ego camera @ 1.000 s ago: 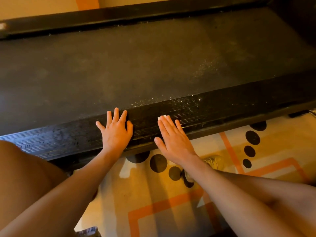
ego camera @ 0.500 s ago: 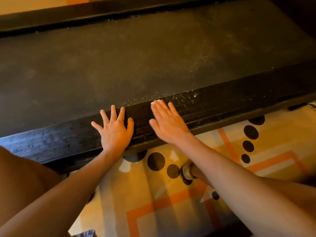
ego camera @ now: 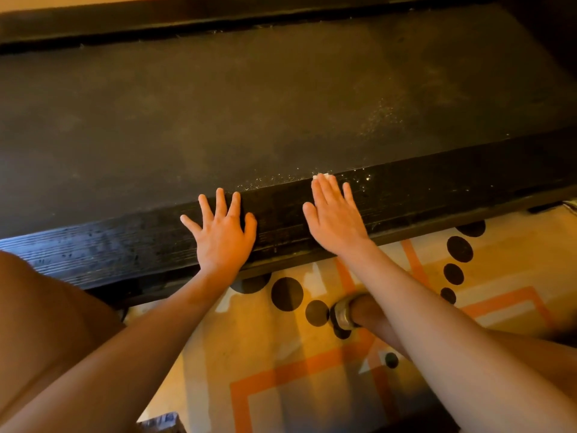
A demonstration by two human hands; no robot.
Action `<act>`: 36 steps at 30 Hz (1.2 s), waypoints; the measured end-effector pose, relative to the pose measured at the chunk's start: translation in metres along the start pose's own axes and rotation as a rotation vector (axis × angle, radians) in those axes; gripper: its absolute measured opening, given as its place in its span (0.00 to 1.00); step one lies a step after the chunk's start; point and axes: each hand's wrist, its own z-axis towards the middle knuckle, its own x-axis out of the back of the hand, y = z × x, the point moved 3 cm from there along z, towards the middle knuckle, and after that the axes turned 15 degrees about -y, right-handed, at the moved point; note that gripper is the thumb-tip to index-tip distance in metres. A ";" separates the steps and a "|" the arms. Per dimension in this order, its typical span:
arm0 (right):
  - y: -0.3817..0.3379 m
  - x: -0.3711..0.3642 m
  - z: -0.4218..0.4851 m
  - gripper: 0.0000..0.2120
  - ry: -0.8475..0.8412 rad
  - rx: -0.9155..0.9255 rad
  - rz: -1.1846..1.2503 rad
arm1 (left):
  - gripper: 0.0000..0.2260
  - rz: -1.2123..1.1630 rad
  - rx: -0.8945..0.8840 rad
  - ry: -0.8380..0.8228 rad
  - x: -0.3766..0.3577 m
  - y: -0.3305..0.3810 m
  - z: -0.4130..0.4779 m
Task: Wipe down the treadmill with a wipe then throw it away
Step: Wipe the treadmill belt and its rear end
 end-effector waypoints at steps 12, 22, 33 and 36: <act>-0.034 -0.001 0.001 0.31 0.014 -0.078 0.059 | 0.27 0.003 0.002 0.003 0.000 0.001 -0.001; -0.025 -0.004 -0.008 0.31 0.058 -0.109 0.060 | 0.27 -0.005 -0.006 0.000 0.000 0.000 0.001; -0.029 -0.010 -0.019 0.30 0.023 -0.040 0.098 | 0.27 -0.009 -0.006 0.007 -0.001 0.000 0.001; -0.062 -0.034 -0.049 0.30 -0.017 0.154 0.080 | 0.27 -0.006 0.003 0.013 -0.001 -0.001 0.000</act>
